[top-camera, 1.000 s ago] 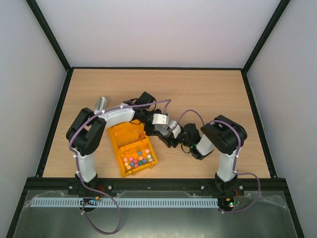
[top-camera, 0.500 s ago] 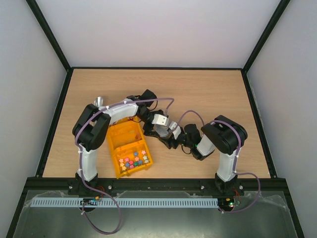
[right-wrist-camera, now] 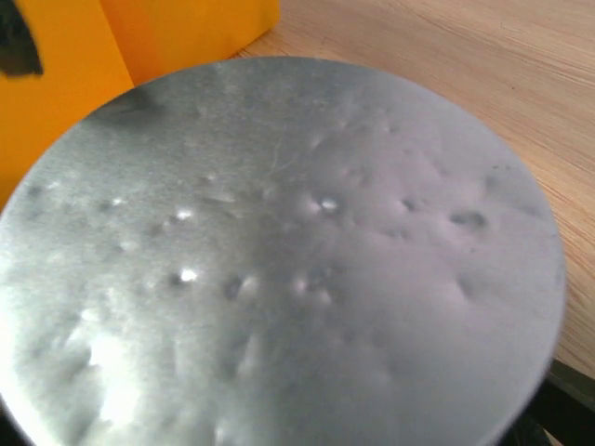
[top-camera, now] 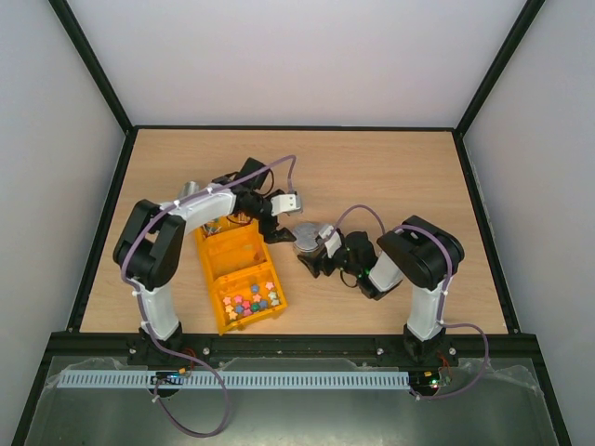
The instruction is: Pack the candies
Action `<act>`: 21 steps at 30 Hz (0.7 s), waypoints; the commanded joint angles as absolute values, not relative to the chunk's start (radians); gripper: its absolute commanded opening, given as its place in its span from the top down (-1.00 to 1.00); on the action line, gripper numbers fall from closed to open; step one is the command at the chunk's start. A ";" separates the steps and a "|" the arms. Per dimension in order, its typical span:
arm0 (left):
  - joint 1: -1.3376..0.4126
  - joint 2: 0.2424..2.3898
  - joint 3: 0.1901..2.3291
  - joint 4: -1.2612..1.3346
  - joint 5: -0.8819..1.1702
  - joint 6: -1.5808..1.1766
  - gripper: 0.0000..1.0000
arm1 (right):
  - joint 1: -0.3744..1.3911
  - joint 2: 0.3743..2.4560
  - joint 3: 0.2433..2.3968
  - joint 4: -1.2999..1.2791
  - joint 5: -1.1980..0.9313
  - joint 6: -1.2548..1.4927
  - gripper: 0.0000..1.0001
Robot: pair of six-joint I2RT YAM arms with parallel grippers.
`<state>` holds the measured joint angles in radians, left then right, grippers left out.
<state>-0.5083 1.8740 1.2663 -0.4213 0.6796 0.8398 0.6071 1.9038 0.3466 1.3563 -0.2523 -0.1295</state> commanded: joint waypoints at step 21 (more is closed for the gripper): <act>-0.609 1.809 1.196 -0.390 0.552 0.867 0.05 | 0.601 1.823 0.262 1.390 -0.249 -0.079 -0.97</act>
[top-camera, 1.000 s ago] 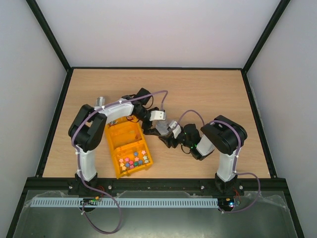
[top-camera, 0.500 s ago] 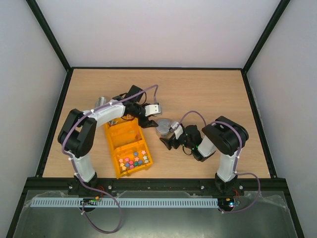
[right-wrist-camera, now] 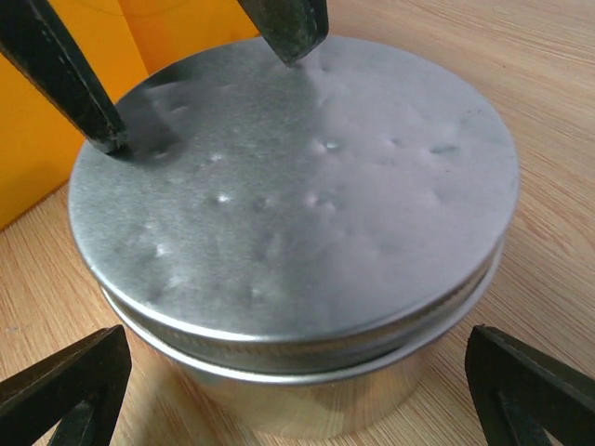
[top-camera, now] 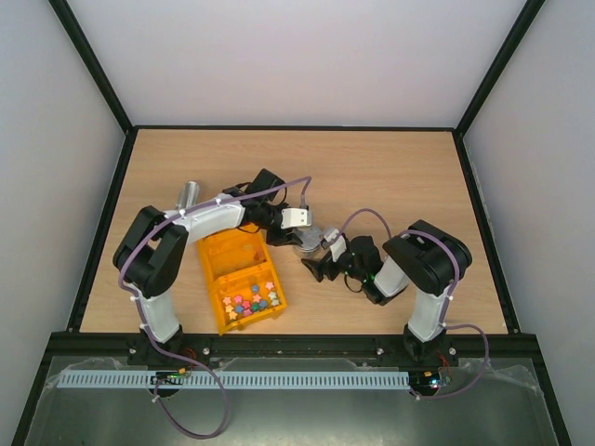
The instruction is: Pack the candies
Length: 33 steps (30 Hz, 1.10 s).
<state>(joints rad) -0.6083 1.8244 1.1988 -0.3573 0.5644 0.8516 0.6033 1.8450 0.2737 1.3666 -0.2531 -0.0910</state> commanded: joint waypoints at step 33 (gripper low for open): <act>-0.609 1.773 1.186 -0.256 0.573 0.629 -0.99 | 0.601 1.894 0.339 1.419 -0.269 -0.107 -0.97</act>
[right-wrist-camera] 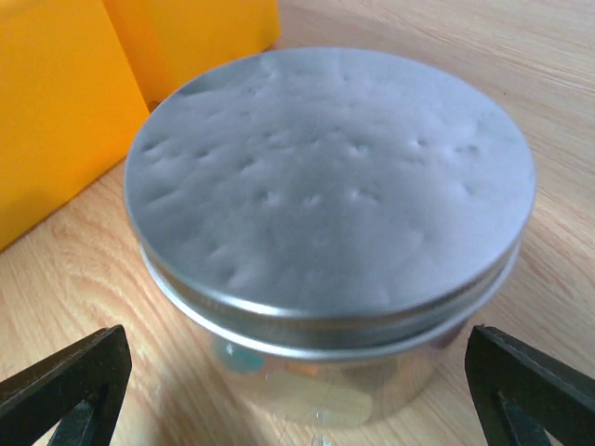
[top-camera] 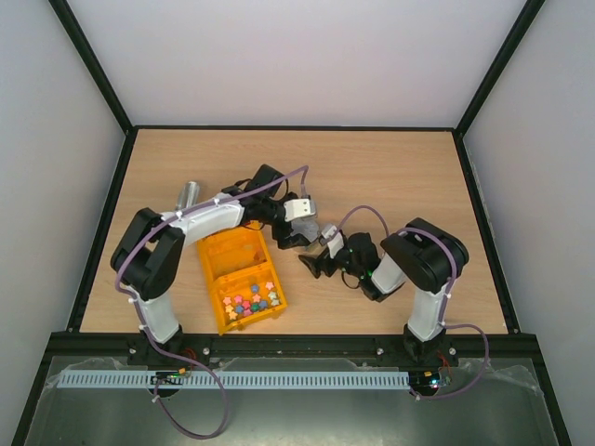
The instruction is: Pack the candies
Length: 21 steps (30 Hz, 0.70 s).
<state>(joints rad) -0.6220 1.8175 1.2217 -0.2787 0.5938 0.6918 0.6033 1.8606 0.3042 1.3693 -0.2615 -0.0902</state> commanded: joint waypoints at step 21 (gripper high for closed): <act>-0.598 1.829 1.177 -0.257 0.509 0.557 -0.99 | 0.607 1.953 0.428 1.384 -0.279 -0.117 -0.71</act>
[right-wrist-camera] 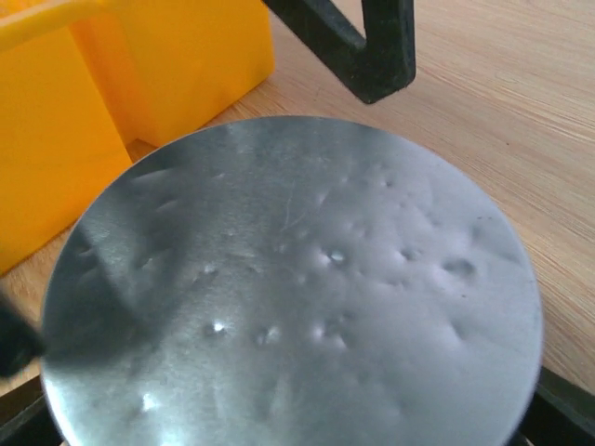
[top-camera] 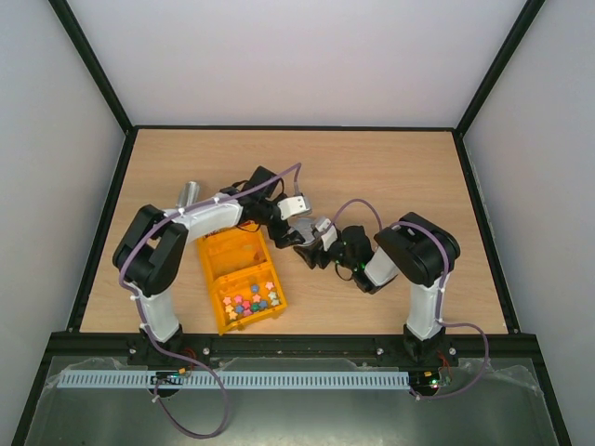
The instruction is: Pack the candies
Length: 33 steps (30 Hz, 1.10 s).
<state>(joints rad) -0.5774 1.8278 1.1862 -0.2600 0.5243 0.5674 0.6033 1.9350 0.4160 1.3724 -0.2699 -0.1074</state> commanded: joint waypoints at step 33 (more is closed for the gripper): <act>-0.625 1.885 1.177 -0.403 0.562 0.918 -0.42 | 0.607 1.927 0.380 1.387 -0.333 -0.175 -0.43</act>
